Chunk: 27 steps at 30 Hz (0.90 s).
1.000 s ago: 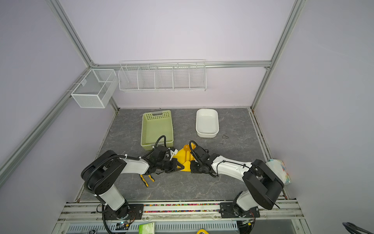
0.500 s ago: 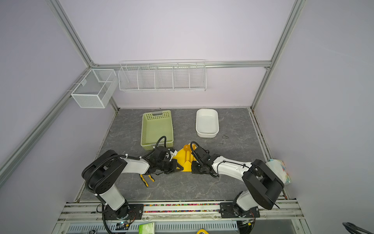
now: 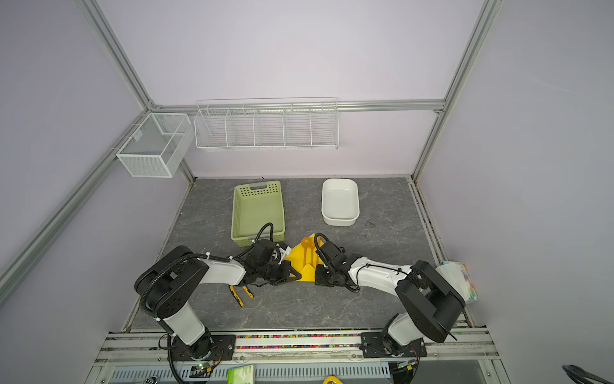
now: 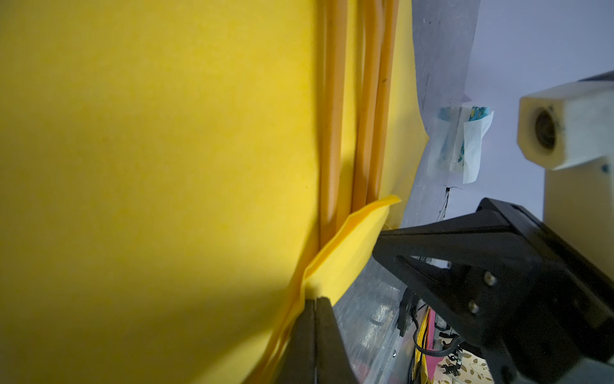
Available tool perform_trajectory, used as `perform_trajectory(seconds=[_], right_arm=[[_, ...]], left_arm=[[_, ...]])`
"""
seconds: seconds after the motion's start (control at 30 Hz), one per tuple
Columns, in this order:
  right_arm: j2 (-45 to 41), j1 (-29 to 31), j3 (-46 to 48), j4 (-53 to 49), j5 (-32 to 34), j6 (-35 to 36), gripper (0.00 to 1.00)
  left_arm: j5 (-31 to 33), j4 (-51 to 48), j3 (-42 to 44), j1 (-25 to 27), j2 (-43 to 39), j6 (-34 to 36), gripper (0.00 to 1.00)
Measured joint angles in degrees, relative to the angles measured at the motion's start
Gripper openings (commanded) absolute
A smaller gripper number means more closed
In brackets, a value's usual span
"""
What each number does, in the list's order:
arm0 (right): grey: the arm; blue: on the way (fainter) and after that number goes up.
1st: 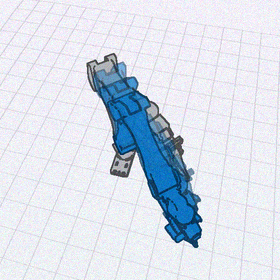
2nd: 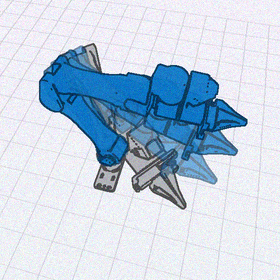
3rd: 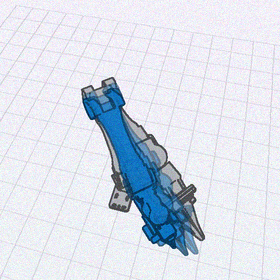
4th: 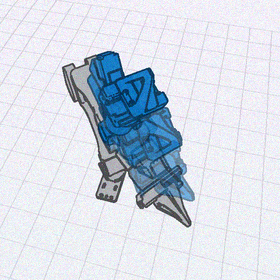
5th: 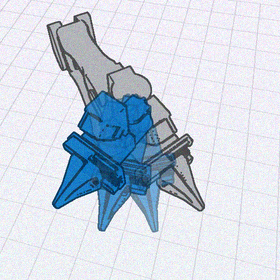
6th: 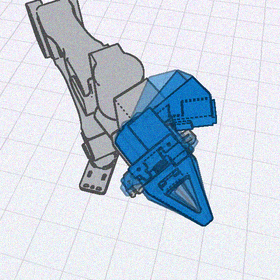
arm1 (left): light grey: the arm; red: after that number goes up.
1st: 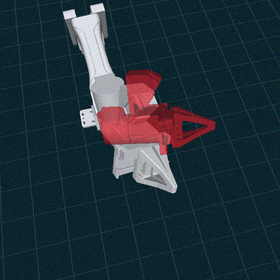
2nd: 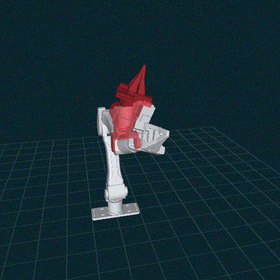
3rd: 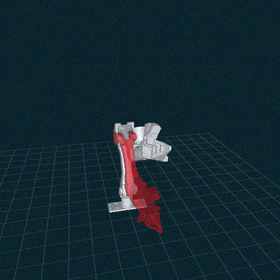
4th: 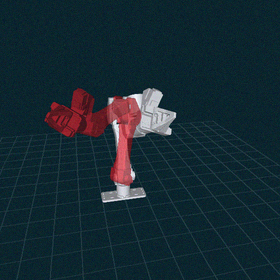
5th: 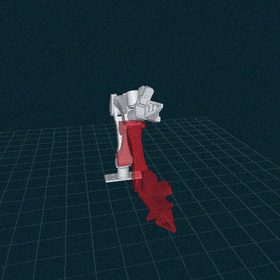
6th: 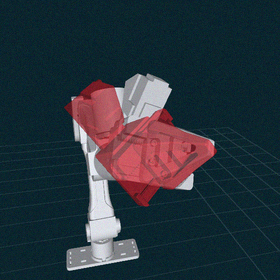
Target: Place the utensils on the paper napkin and roll it up
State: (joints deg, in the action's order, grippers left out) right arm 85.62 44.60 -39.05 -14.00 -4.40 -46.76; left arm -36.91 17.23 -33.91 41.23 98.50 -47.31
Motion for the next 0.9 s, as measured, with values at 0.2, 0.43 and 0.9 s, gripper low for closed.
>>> perform_trajectory(seconds=[0.2,0.43,0.9], right_arm=[[-1.1,-0.3,1.2,0.5,0.2,-0.5,0.07],[-4.4,-1.3,3.2,-1.7,1.7,-0.9,0.07],[-9.1,-1.8,3.4,-2.4,-0.5,-0.7,0.10]], left_arm=[[0.0,-0.1,0.0,0.0,0.0,0.0,0.00],[0.0,-0.2,0.0,0.0,0.0,0.0,0.00],[-0.2,-0.2,-0.3,0.0,0.3,0.0,0.00]])
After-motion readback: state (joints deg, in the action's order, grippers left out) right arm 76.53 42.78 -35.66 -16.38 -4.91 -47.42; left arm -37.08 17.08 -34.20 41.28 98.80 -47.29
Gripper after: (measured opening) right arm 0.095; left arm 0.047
